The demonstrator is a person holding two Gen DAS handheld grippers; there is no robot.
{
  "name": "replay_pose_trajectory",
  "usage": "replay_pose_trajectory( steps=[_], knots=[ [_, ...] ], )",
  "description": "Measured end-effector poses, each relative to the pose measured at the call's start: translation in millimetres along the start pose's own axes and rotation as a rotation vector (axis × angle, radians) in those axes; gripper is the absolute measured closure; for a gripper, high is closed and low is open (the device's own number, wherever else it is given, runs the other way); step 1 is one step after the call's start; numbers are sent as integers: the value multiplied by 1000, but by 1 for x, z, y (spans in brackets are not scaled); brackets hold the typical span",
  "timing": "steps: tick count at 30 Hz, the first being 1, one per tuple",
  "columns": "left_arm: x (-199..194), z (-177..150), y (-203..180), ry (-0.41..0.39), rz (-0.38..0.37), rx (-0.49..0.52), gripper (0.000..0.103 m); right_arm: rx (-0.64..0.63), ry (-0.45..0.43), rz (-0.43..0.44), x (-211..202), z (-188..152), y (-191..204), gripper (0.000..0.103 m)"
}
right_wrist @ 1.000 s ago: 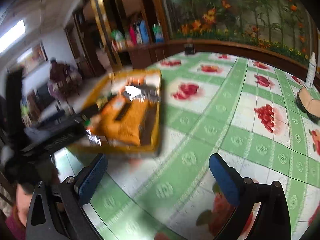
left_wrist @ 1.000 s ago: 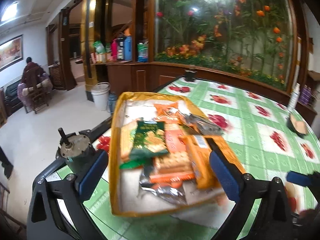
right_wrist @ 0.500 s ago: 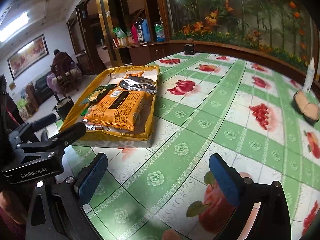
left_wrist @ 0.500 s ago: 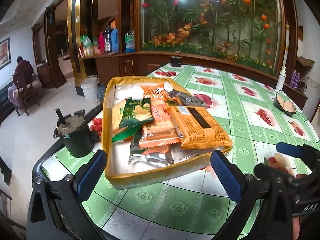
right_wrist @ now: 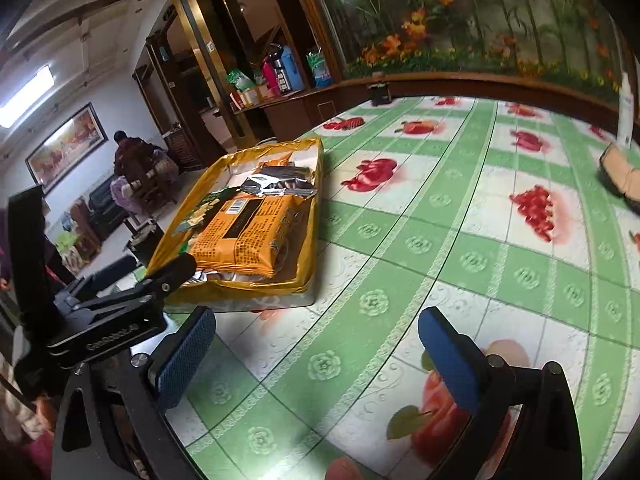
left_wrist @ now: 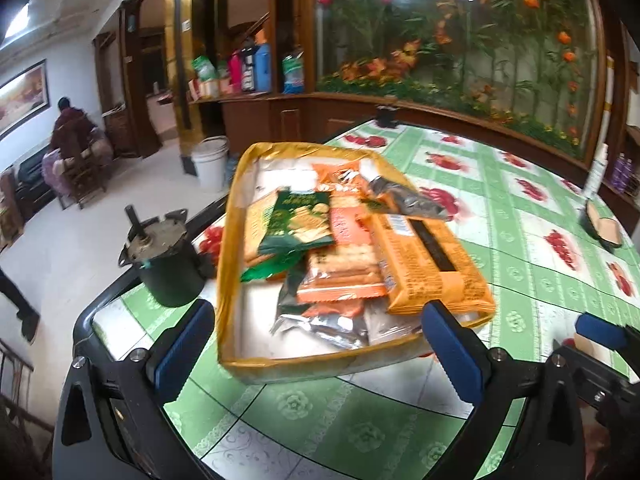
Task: Organize snacks
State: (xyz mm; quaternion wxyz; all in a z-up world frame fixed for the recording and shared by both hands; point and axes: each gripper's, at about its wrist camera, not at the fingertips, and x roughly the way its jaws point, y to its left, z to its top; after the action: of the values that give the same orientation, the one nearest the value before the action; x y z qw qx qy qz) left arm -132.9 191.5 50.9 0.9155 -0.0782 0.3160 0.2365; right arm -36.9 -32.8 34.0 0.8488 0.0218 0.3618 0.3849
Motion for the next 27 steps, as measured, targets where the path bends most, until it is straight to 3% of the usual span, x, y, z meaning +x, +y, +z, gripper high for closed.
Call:
replay_pose_trajectory(
  steps=[8,27],
  knots=[
    [2,-2,9,16,43,-33,0,-14,3,6,1,-2,6,0],
    [2,-4,-3,2,96,37,0,-67,-14,-7,0,-4,14,0]
  ],
)
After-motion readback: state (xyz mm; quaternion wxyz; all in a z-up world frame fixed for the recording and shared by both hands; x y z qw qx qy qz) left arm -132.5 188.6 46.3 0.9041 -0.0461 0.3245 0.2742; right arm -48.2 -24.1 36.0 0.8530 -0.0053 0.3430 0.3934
